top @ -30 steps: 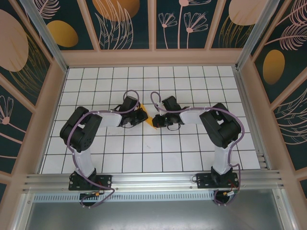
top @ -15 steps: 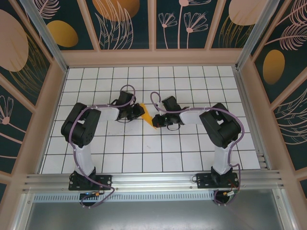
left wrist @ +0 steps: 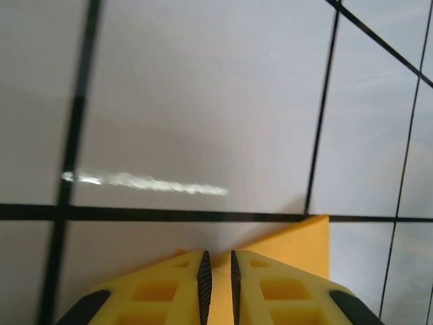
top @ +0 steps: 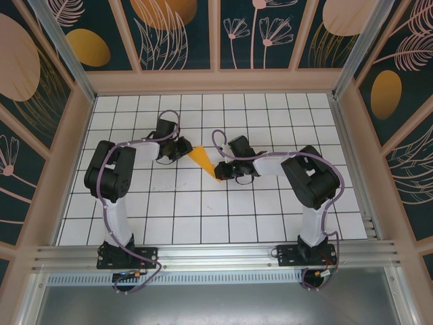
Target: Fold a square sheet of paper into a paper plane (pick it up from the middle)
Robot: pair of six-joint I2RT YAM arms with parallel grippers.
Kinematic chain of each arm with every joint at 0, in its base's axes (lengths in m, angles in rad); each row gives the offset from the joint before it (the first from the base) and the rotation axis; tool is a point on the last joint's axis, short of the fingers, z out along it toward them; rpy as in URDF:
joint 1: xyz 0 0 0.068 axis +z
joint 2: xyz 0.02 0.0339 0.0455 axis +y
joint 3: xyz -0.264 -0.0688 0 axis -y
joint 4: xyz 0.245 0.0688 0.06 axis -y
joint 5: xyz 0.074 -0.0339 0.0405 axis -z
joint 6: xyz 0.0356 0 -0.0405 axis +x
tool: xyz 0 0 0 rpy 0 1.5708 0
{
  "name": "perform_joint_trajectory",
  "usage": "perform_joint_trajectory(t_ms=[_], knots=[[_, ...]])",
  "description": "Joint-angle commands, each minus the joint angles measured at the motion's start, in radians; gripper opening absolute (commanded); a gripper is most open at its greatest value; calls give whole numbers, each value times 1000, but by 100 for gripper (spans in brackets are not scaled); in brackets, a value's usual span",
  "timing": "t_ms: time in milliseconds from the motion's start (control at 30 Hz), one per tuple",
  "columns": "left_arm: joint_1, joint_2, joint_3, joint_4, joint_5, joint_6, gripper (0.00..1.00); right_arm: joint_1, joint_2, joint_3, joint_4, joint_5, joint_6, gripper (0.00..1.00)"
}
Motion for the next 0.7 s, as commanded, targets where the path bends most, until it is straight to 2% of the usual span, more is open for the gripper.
perform_joint_trajectory(t_ms=[0,167,433,567,667], knots=[[59,-13,2,-59,-160,41,21,-10,81,-65,-206,148,-17,0],[72,-47,15,-90,-188,54,24,-9,71,-31,-207,128,-12,0],[71,-193,-22,-136,-202,-4,38,-6,-42,124,-222,80,29,1],[67,-262,-87,-126,-166,-33,41,-8,-148,152,-202,117,57,15],[52,-328,-124,-130,-160,-42,44,-14,-241,120,-180,235,83,30]])
